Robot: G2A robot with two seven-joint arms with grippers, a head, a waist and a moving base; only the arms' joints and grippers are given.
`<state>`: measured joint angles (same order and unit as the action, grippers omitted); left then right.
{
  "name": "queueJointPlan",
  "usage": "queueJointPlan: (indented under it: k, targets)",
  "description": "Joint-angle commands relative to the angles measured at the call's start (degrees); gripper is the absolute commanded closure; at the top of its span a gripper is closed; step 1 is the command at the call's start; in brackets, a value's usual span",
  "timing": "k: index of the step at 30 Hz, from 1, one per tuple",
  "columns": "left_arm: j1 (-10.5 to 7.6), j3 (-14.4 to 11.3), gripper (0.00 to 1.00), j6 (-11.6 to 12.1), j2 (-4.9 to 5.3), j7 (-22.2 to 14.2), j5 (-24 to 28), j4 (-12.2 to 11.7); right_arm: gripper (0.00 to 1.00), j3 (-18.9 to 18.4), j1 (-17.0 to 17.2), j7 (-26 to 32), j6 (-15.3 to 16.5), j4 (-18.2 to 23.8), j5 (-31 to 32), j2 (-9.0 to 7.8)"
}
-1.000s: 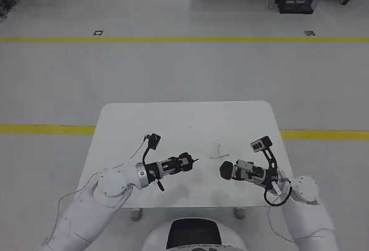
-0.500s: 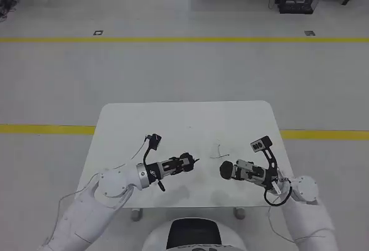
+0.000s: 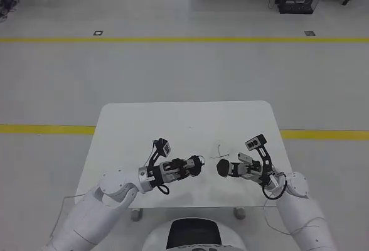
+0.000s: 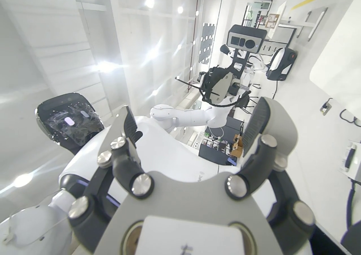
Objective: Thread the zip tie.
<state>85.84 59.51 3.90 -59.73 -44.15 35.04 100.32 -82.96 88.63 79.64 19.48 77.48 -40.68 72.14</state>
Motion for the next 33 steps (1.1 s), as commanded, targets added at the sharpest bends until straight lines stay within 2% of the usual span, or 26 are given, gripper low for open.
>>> queueJointPlan:
  k: [1,5,8,12,16,19,22,28,30,33]
  targets:
    - [0.03,0.06,1.0,0.01,0.01,-0.02,0.09,0.03,0.0,-0.17,0.01,0.0,0.0,0.01,0.21,0.03]
    - [0.03,0.06,1.0,0.01,0.01,-0.02,0.09,0.03,0.0,-0.17,0.01,0.0,0.0,0.01,0.21,0.03]
    - [0.2,-1.19,1.0,0.23,-0.41,2.28,2.19,-0.54,0.0,0.31,-0.21,-1.8,-0.13,0.18,0.39,0.09]
    - [-0.39,-4.12,1.0,3.9,-1.56,6.32,5.72,-2.47,0.0,3.29,-1.53,0.0,-0.23,-1.59,-4.81,0.44]
    - [-1.46,-6.33,1.0,7.75,-2.6,8.61,8.25,-4.5,0.0,6.47,-2.83,0.0,-0.17,-3.31,-7.48,0.21]
    - [-2.07,-7.33,1.0,9.58,-3.15,9.81,9.37,-5.71,0.0,9.56,-3.97,0.0,-2.45,-4.28,-11.01,0.0]
    - [-2.53,-7.61,1.0,10.41,-3.33,9.31,9.17,-5.4,0.0,10.19,-4.51,0.0,-2.02,-4.83,-11.03,-0.24]
    - [-2.51,-7.67,1.0,10.32,-3.35,9.42,9.18,-5.36,0.0,10.23,-4.47,-0.37,-2.17,-4.73,-11.14,-0.22]
    - [-2.36,-8.25,1.0,10.47,-3.53,8.82,10.32,-4.84,0.0,10.74,-4.25,-0.58,-4.45,-3.86,-13.93,-0.06]
    - [-2.35,-8.78,1.0,11.84,-3.74,5.96,12.22,-5.61,0.0,10.94,-4.53,0.0,-5.62,-3.98,-15.49,-0.07]
